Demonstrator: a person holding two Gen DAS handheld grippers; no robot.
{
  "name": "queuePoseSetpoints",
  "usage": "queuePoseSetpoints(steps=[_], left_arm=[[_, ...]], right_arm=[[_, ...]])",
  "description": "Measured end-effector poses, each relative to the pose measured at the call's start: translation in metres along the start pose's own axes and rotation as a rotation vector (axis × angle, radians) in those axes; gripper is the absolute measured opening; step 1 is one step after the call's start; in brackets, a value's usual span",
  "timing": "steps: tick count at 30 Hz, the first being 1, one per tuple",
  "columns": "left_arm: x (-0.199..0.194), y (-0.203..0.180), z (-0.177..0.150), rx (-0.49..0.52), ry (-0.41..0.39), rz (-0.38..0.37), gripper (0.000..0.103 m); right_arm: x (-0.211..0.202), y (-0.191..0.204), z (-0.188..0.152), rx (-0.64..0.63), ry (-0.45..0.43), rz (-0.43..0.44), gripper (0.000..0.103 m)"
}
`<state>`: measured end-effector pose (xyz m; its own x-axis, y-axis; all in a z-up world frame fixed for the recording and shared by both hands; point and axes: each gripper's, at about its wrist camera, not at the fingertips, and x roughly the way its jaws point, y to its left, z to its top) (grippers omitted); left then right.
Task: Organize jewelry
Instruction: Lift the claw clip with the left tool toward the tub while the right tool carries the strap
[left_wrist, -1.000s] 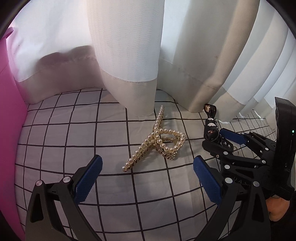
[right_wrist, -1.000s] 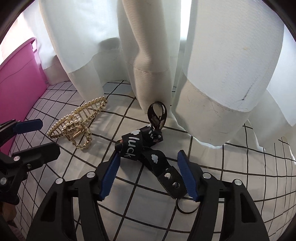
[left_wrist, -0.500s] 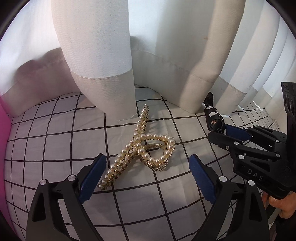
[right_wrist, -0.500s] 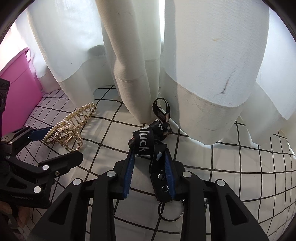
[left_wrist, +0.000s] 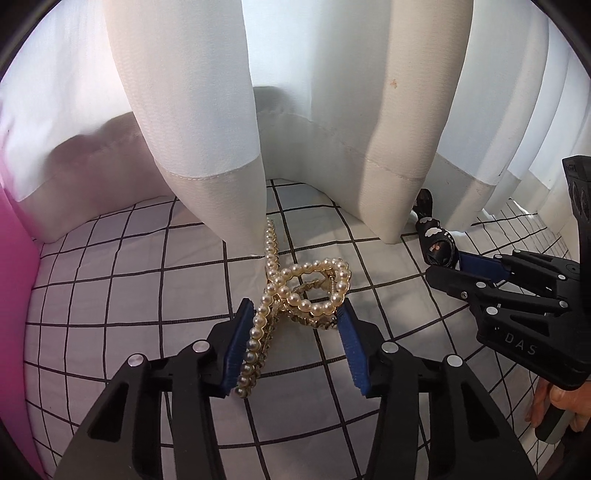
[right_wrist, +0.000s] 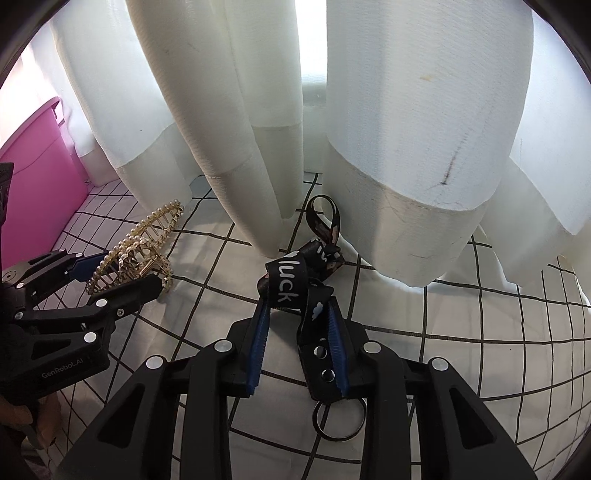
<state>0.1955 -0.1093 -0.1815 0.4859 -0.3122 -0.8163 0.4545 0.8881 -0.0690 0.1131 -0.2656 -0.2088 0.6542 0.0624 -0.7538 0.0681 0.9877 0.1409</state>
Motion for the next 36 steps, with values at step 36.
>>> queuePoseSetpoints(steps=[36], left_arm=[[-0.105,-0.027,-0.061,-0.126,-0.030,0.037,0.037]], right_arm=[[-0.106,-0.027,-0.072,0.066,0.010,0.182,0.027]])
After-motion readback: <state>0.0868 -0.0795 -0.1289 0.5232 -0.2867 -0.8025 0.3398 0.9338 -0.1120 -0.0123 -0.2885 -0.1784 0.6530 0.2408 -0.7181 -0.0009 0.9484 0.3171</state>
